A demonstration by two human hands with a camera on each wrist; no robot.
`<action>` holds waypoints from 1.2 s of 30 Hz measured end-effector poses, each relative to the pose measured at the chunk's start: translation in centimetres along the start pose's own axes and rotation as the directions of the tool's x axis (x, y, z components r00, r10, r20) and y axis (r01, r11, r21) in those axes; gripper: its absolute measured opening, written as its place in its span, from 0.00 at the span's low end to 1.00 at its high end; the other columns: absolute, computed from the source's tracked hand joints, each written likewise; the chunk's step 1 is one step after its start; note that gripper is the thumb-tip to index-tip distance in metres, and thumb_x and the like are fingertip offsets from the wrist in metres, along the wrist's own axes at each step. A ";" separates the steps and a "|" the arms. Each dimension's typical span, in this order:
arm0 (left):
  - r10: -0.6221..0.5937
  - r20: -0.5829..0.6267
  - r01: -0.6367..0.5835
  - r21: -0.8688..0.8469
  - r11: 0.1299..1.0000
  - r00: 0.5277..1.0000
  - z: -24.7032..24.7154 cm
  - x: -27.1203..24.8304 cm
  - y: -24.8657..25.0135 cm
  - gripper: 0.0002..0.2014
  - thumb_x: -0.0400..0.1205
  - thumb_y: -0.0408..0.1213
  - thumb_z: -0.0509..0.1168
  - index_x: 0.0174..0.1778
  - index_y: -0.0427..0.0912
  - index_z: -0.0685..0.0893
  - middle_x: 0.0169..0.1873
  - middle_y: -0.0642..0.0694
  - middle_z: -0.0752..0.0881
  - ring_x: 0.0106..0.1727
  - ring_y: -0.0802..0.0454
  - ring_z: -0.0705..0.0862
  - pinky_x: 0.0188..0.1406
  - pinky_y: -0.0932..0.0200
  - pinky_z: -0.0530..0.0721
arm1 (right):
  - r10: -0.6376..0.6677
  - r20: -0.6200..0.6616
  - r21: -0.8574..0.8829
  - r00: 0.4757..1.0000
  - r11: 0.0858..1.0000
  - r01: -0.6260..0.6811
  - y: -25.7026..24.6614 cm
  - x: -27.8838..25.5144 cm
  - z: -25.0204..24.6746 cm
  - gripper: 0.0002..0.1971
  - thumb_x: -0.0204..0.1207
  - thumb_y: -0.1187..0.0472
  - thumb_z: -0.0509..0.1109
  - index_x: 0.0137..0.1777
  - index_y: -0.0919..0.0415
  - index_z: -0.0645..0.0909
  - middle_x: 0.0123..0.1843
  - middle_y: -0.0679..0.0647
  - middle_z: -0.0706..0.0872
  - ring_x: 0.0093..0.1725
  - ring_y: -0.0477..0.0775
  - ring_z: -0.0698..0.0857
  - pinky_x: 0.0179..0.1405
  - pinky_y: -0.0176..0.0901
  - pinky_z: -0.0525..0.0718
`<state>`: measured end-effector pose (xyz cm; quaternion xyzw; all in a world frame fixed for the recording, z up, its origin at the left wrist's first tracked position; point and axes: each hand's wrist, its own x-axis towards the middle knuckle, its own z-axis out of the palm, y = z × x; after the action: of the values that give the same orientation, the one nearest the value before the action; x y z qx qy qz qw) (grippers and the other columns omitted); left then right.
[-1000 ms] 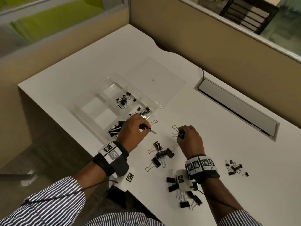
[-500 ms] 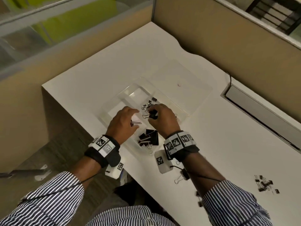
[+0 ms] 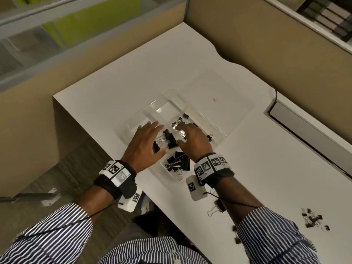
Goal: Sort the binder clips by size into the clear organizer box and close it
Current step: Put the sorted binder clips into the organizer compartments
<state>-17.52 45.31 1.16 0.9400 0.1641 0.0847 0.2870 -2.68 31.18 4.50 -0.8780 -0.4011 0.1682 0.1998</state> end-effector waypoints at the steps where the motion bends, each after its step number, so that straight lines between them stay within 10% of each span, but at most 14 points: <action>1: 0.015 0.008 -0.015 -0.009 1.000 1.000 0.3 0.0 0.7 0.39 0.78 0.54 0.71 0.83 0.48 0.63 0.83 0.46 0.63 0.86 0.49 0.55 0.85 0.42 0.54 | 0.000 -0.027 -0.003 1.000 1.000 0.000 0.8 -0.5 -0.4 0.23 0.75 0.58 0.74 0.71 0.49 0.78 0.70 0.51 0.81 0.68 0.56 0.79 0.62 0.52 0.83; 11: 0.208 0.113 -0.207 -0.020 0.978 0.972 6.7 -1.5 10.8 0.39 0.80 0.57 0.66 0.85 0.48 0.59 0.86 0.50 0.55 0.86 0.57 0.45 0.82 0.60 0.46 | 0.108 -0.044 -0.024 0.993 0.994 -0.109 10.4 -9.9 -3.5 0.26 0.80 0.55 0.70 0.77 0.46 0.72 0.82 0.52 0.68 0.81 0.56 0.66 0.71 0.57 0.78; 20: 0.291 0.200 -0.287 -0.049 0.957 0.936 13.4 -3.7 15.8 0.34 0.84 0.52 0.63 0.84 0.44 0.62 0.85 0.50 0.59 0.85 0.56 0.54 0.83 0.59 0.58 | 0.213 0.032 -0.009 0.977 0.977 -0.212 17.0 -17.6 -2.7 0.26 0.78 0.57 0.70 0.77 0.45 0.71 0.82 0.50 0.68 0.81 0.54 0.65 0.72 0.53 0.77; 27: 0.281 0.300 -0.318 0.080 0.945 0.912 16.9 -3.1 16.5 0.35 0.69 0.19 0.71 0.73 0.47 0.80 0.73 0.38 0.78 0.67 0.39 0.82 0.55 0.43 0.87 | 0.161 0.095 -0.128 0.982 0.981 -0.149 19.0 -19.9 -0.7 0.25 0.74 0.68 0.68 0.70 0.47 0.79 0.70 0.49 0.76 0.66 0.54 0.75 0.45 0.48 0.85; 36: 0.193 0.330 -0.294 0.290 0.911 0.924 17.4 -1.2 18.2 0.14 0.73 0.26 0.72 0.52 0.43 0.85 0.45 0.43 0.78 0.42 0.44 0.79 0.26 0.55 0.72 | 0.159 0.029 -0.154 0.987 0.976 -0.153 20.6 -18.9 -1.3 0.08 0.77 0.64 0.68 0.55 0.55 0.80 0.51 0.52 0.80 0.52 0.57 0.77 0.36 0.51 0.82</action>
<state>-9.47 21.78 -2.85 0.9900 0.0119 -0.0495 0.1315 -0.72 4.03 -1.85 -0.9157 -0.3466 0.1706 0.1106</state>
